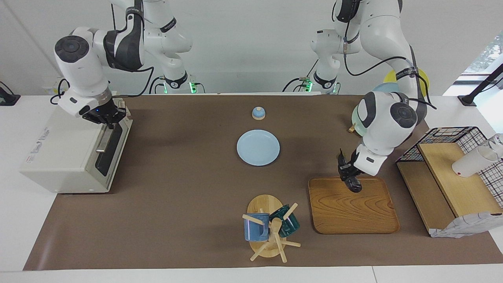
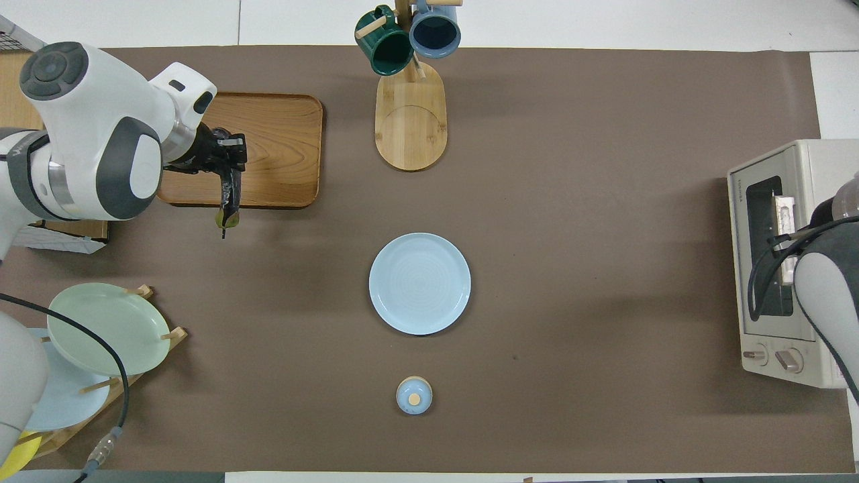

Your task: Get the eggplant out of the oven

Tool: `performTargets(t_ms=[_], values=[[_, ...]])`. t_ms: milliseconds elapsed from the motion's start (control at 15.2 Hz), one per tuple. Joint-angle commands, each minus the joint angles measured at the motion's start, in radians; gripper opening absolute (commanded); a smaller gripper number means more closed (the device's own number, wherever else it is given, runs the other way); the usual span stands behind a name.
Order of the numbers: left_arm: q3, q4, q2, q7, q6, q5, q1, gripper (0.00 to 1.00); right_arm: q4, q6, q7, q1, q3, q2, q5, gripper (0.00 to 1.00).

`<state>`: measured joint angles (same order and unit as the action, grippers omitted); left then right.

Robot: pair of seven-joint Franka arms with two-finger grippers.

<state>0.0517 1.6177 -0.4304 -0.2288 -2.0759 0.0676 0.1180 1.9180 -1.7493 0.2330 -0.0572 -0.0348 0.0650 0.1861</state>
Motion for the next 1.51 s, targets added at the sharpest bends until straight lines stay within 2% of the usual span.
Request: performTargets(t_ms=[0, 66, 131, 197, 460, 525, 591, 657, 919, 1116, 1247, 1444], values=[[0.011, -0.093, -0.108, 0.106, -0.051, -0.002, -0.027, 0.0, -0.117, 0.1, 0.017, -0.004, 0.018, -0.019, -0.124, 0.11], [0.01, -0.093, -0.123, 0.13, -0.068, -0.005, -0.029, 0.0, -0.126, 0.106, 0.017, -0.004, 0.016, -0.02, -0.134, 0.29], [0.01, -0.091, -0.134, 0.141, -0.091, -0.023, -0.027, 0.0, -0.126, 0.114, 0.017, -0.006, 0.016, -0.02, -0.14, 0.42], [0.011, -0.084, -0.136, 0.143, -0.12, -0.043, -0.027, 0.0, -0.126, 0.129, 0.017, -0.01, 0.016, -0.019, -0.142, 0.99], [0.01, -0.055, -0.133, 0.19, -0.142, -0.048, -0.038, 0.0, -0.171, 0.165, -0.001, 0.045, 0.021, -0.034, -0.12, 1.0], [0.01, -0.055, -0.131, 0.19, -0.139, -0.048, -0.04, 0.03, -0.178, 0.171, 0.0, 0.048, 0.021, -0.037, -0.116, 1.0], [0.01, -0.058, -0.131, 0.19, -0.135, -0.048, -0.038, 0.99, -0.189, 0.186, -0.001, 0.051, 0.021, -0.042, -0.113, 1.0], [0.01, -0.062, -0.131, 0.192, -0.127, -0.048, -0.04, 1.0, -0.203, 0.209, -0.003, 0.051, 0.021, -0.065, -0.113, 1.0], [0.007, -0.073, -0.11, 0.19, -0.09, -0.039, -0.044, 1.0, -0.208, 0.212, -0.003, 0.046, 0.018, -0.063, -0.114, 1.0], [0.007, -0.061, 0.002, 0.16, 0.002, -0.022, -0.069, 1.0, -0.202, 0.218, -0.003, 0.036, 0.018, -0.06, -0.116, 1.0], [0.007, -0.061, 0.085, 0.08, 0.112, -0.023, -0.072, 1.0, -0.2, 0.22, -0.003, 0.034, 0.016, -0.059, -0.116, 1.0], [-0.001, -0.061, 0.208, 0.072, 0.273, -0.032, -0.07, 1.0, -0.2, 0.218, -0.001, 0.033, 0.009, -0.057, -0.117, 1.0]])
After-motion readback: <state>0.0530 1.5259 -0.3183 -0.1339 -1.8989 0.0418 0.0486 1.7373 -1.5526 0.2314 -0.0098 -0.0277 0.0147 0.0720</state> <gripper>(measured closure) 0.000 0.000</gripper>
